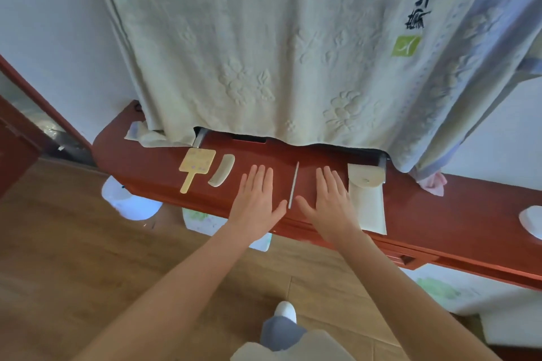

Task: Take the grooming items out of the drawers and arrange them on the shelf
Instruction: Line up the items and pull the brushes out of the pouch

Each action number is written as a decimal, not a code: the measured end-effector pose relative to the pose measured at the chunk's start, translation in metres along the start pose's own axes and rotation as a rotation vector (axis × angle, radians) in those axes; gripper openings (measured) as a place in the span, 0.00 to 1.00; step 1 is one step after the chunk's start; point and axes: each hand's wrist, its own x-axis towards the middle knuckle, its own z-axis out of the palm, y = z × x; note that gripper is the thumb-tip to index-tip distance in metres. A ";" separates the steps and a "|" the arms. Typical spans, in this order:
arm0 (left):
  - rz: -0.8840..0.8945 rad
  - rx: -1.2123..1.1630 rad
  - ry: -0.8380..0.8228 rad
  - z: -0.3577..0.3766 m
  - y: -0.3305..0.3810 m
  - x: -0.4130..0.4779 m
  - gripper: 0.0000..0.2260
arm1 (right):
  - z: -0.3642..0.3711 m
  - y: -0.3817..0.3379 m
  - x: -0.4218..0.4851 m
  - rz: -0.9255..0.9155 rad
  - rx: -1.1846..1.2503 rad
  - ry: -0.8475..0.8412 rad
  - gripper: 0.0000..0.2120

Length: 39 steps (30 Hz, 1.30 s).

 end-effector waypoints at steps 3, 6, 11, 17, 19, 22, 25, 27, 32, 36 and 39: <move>0.051 0.008 -0.034 0.005 -0.007 0.027 0.33 | 0.005 0.001 0.019 0.042 -0.008 -0.023 0.37; 0.089 -0.017 -0.029 0.012 -0.017 0.052 0.32 | 0.013 -0.003 0.036 0.076 -0.029 -0.029 0.34; 0.124 -0.063 -0.099 0.025 -0.033 0.085 0.28 | 0.036 -0.010 0.056 0.152 -0.063 -0.052 0.28; 0.225 -0.150 -0.185 0.050 -0.052 0.116 0.26 | 0.070 -0.026 0.080 0.341 0.056 -0.084 0.21; 0.277 -0.141 -0.208 0.058 -0.056 0.125 0.26 | 0.077 -0.031 0.090 0.418 0.108 -0.087 0.17; 0.328 -0.130 -0.209 0.068 -0.061 0.141 0.23 | 0.085 -0.036 0.105 0.505 0.115 -0.084 0.14; 0.313 -0.187 -0.154 0.075 -0.066 0.153 0.18 | 0.091 -0.040 0.117 0.577 0.110 -0.105 0.15; 0.257 -0.231 -0.151 0.078 -0.067 0.161 0.15 | 0.097 -0.041 0.122 0.607 0.100 -0.115 0.14; -0.091 -0.641 -0.366 0.093 -0.071 0.172 0.13 | 0.106 -0.044 0.128 0.623 0.096 -0.111 0.08; -0.223 -0.932 -0.478 0.096 -0.071 0.172 0.15 | 0.109 -0.050 0.118 0.576 0.317 -0.049 0.08; -0.273 -1.150 -0.518 0.090 -0.071 0.166 0.13 | 0.111 -0.055 0.111 0.587 0.576 -0.042 0.07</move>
